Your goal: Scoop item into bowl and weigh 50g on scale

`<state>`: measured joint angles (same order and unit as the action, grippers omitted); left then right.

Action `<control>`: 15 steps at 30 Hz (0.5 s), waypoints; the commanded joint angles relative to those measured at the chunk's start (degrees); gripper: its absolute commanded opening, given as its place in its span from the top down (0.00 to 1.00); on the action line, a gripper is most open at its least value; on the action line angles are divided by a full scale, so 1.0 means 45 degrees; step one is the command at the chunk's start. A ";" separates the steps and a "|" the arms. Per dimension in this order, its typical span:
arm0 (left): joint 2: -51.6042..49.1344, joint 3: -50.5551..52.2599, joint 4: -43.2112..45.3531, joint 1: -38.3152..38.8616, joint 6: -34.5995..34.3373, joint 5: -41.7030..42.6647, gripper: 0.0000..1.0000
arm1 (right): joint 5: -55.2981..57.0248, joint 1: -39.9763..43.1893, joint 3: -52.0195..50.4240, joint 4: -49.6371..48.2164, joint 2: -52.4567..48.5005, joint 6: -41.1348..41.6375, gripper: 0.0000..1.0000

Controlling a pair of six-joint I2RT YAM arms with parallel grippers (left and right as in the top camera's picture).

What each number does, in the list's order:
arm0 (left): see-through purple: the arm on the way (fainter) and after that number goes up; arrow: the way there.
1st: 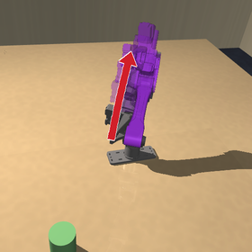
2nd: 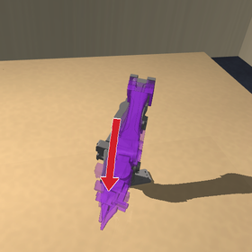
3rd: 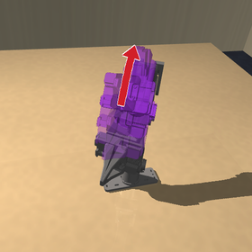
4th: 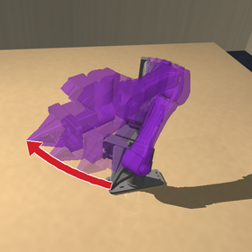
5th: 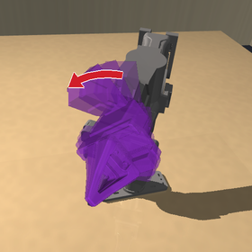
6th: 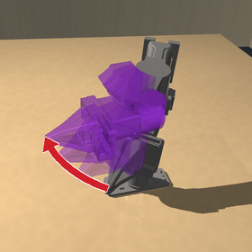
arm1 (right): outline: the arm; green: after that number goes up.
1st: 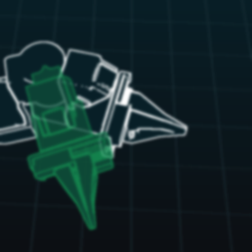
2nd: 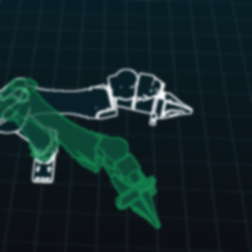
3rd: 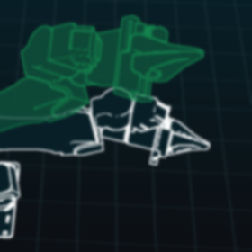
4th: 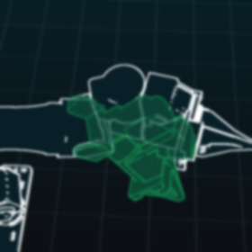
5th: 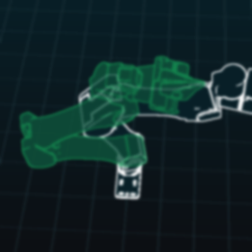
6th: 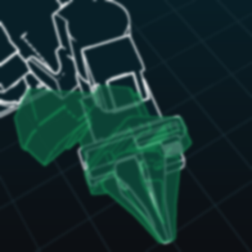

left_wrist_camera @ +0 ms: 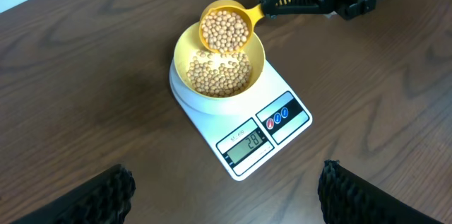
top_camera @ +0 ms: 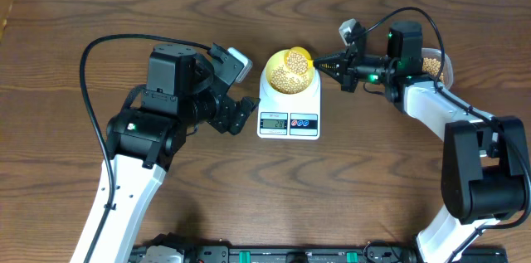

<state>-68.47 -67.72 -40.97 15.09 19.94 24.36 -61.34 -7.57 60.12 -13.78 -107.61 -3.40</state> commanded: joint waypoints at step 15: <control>-0.0015 0.0194 -0.0039 -0.0053 0.0083 0.0248 0.15 | -0.0058 -0.0253 -0.0005 0.0835 0.0389 -0.1530 0.99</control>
<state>-68.47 -67.72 -40.97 15.09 19.94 24.36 -60.99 -8.23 60.12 -10.74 -107.61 -7.44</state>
